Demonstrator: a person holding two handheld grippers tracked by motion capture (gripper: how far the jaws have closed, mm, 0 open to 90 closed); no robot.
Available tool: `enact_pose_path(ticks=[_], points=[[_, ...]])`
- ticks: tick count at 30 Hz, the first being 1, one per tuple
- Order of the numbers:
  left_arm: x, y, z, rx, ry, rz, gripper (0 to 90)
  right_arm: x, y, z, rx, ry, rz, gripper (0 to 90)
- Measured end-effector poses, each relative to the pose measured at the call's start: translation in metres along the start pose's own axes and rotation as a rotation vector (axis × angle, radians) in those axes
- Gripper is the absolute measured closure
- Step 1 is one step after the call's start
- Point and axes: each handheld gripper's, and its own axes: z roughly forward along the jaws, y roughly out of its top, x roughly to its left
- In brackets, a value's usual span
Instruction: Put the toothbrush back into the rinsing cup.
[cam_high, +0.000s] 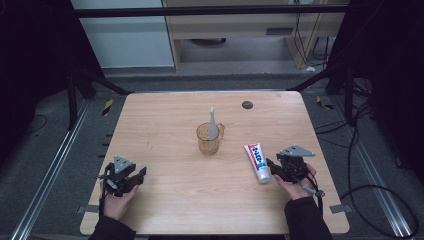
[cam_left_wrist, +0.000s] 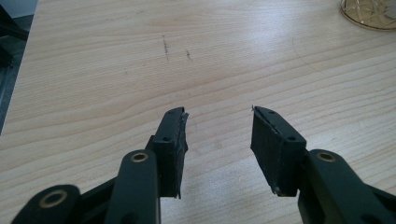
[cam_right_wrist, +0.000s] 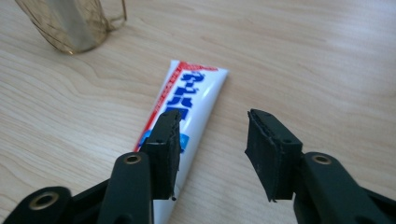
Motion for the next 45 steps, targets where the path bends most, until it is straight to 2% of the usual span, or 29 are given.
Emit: enact_pose_path(ticks=[4,11,16,22,25,27,30,33,35,38,40,43,45], points=[[0.000,0.000,0.000,0.000,-0.002,0.002,55.2,-0.005,-0.008,0.008,0.049,-0.004,0.016,61.0],[0.002,0.000,0.001,0.003,-0.006,-0.005,56.0,-0.009,-0.014,0.017,0.113,0.021,0.035,68.0],[0.002,0.000,0.002,0.005,-0.008,-0.006,56.1,-0.004,-0.014,0.018,0.135,0.055,0.017,73.2],[0.001,0.000,0.001,0.002,-0.012,-0.003,56.1,-0.002,-0.013,0.017,0.137,0.048,0.007,74.0],[0.002,0.000,0.001,0.001,-0.012,-0.004,56.1,-0.002,-0.011,0.015,0.117,0.037,0.029,73.8],[0.002,0.000,0.001,0.001,-0.011,-0.005,56.0,0.000,-0.007,0.013,0.092,0.043,0.040,70.9],[0.001,0.000,0.001,0.002,-0.010,-0.002,56.0,0.006,0.002,0.010,0.056,0.056,0.038,60.9],[0.001,0.000,0.001,0.001,-0.010,0.000,56.0,0.013,0.011,0.012,0.045,0.052,0.031,49.5],[0.002,0.000,0.001,0.003,-0.010,-0.002,56.0,0.018,0.018,0.015,0.045,0.044,0.033,45.3],[0.003,0.000,0.001,0.002,-0.010,-0.004,56.0,0.025,0.026,0.022,0.059,0.025,0.036,39.4],[0.003,0.000,0.001,0.001,-0.010,-0.005,56.0,0.027,0.028,0.029,0.088,0.013,0.034,36.6],[0.002,0.000,0.001,0.001,-0.011,-0.003,56.0,0.029,0.028,0.037,0.119,0.007,0.046,36.2],[0.003,0.000,0.001,0.001,-0.012,-0.002,56.0,0.032,0.026,0.045,0.151,-0.008,0.031,36.3]])
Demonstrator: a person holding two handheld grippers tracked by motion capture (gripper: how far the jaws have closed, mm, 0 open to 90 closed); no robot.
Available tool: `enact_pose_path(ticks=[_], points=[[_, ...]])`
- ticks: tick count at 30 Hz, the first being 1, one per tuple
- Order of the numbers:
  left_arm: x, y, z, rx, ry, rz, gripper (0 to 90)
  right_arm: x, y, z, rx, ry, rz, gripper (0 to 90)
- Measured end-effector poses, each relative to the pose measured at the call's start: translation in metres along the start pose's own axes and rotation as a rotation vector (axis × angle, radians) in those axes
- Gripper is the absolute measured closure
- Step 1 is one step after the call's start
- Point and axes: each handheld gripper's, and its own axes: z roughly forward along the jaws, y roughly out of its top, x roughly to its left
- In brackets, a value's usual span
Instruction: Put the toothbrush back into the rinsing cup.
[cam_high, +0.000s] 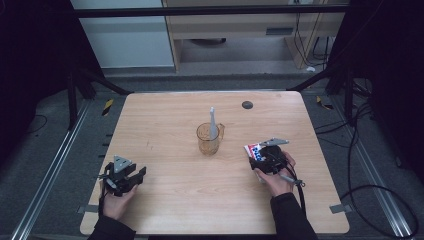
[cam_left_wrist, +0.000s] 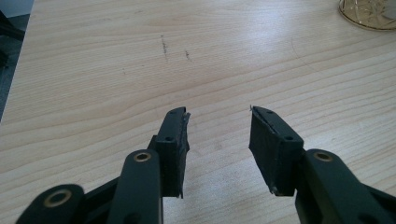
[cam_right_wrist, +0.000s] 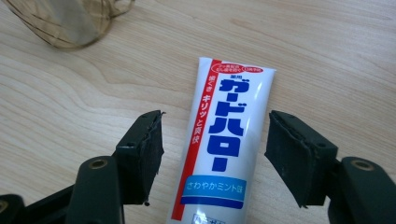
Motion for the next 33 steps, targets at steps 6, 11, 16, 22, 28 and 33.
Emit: enact_pose_path(ticks=[6,11,16,22,28,33], points=[[0.000,0.000,0.000,0.001,0.000,0.001,56.0,0.000,-0.003,0.008,0.029,-0.013,0.006,36.7],[0.000,0.000,0.001,0.004,-0.001,0.000,56.0,-0.002,-0.009,0.017,0.083,-0.032,0.008,37.2],[-0.001,0.000,0.001,0.005,-0.002,0.003,56.0,-0.001,-0.009,0.019,0.095,-0.026,0.035,43.1],[0.000,0.000,0.002,0.005,-0.002,0.002,56.0,-0.001,-0.008,0.014,0.096,-0.034,0.015,60.7],[0.000,0.000,0.002,0.005,-0.002,0.000,56.0,0.002,-0.014,0.003,0.114,0.024,-0.026,64.1],[-0.001,0.000,0.001,0.004,-0.002,0.003,56.0,0.006,-0.021,-0.004,0.121,0.095,-0.099,63.6]])
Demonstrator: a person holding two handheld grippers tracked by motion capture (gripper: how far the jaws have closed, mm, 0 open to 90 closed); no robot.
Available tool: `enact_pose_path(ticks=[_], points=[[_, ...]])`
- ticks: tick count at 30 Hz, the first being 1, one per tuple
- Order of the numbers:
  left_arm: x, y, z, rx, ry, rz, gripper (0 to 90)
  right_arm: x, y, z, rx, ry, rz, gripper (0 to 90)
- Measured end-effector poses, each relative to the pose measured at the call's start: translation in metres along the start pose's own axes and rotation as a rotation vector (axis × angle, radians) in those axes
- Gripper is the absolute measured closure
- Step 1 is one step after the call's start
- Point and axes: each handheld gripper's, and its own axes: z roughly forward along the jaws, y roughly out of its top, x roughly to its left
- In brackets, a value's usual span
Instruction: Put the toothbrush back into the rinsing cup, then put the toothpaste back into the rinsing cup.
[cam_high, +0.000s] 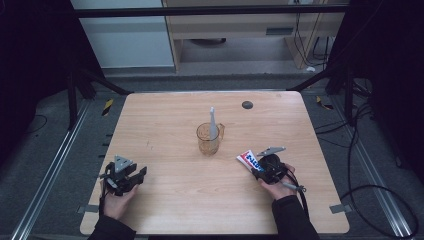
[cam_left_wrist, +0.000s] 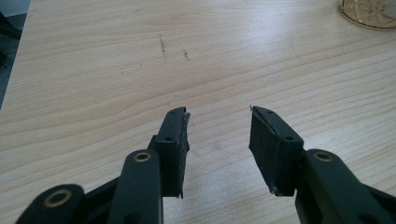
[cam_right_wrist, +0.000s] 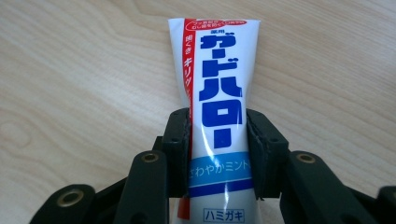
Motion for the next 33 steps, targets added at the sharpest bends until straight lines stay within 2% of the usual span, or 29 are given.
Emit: enact_pose_path(ticks=[2,6,9,11,15,17,25,33], points=[[0.000,0.000,0.000,0.000,0.000,-0.001,56.0,0.002,-0.003,-0.002,0.000,0.011,-0.019,62.5],[0.000,0.000,0.000,0.001,0.000,-0.001,55.9,0.004,-0.008,-0.003,-0.006,0.017,-0.027,56.3],[-0.001,0.000,0.000,0.000,-0.002,0.001,55.8,0.006,-0.008,-0.003,-0.009,0.013,-0.027,47.2],[0.000,0.000,0.000,0.001,-0.002,-0.001,55.7,0.007,-0.006,-0.007,-0.030,-0.004,-0.036,46.2],[0.000,0.000,0.000,0.001,-0.002,-0.001,55.5,0.007,0.002,-0.015,-0.076,0.004,-0.015,40.2],[0.000,0.000,0.000,0.001,-0.001,-0.001,55.5,0.008,0.008,-0.016,-0.091,0.002,-0.026,38.8],[0.000,0.000,0.001,0.006,-0.003,-0.001,55.5,0.013,0.028,-0.003,-0.057,-0.003,-0.046,35.4],[0.000,0.000,0.001,0.002,-0.006,0.001,55.3,0.012,0.032,0.009,-0.016,-0.012,-0.036,35.5]])
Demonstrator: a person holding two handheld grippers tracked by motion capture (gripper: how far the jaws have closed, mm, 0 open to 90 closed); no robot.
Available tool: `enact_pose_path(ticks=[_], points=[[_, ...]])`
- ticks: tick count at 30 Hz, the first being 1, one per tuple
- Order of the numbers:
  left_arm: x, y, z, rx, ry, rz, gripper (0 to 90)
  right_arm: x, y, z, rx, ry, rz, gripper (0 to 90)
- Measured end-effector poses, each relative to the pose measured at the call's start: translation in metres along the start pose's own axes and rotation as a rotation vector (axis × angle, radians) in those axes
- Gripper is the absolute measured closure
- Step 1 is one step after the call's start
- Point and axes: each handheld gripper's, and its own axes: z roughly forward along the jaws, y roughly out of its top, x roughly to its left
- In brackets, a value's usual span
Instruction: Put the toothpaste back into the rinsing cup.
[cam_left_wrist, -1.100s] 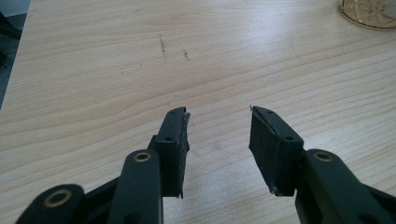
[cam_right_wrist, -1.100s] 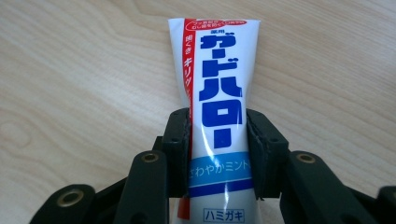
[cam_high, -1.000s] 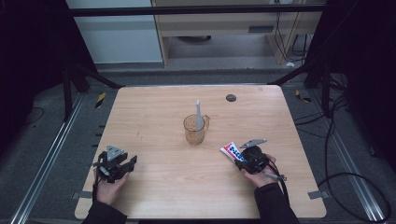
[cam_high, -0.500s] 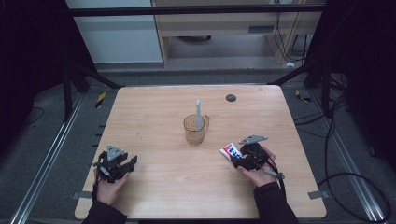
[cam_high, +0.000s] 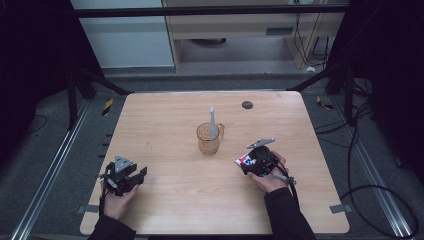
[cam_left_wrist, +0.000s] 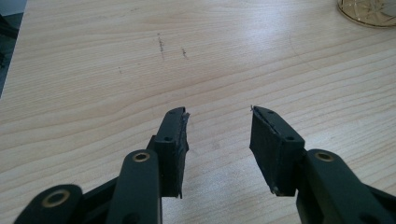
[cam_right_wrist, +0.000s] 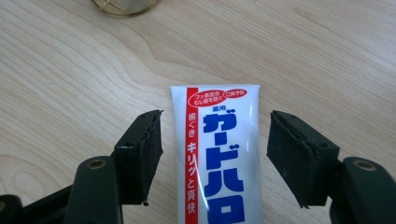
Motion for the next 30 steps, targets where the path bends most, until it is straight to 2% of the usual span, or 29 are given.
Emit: enact_pose_path(ticks=[12,13,20,30], points=[[-0.001,0.000,0.000,0.004,-0.003,0.002,55.1,0.001,0.000,0.006,0.027,0.004,-0.009,36.5],[-0.001,0.000,0.000,0.005,-0.001,0.005,55.1,0.002,0.001,0.007,0.045,0.004,-0.014,36.5],[-0.003,0.001,0.000,0.006,0.000,0.015,55.0,0.001,-0.001,0.008,0.072,-0.004,-0.031,36.3],[-0.003,0.001,0.001,0.012,-0.001,0.017,54.9,-0.001,-0.004,0.013,0.117,0.003,-0.025,37.7]])
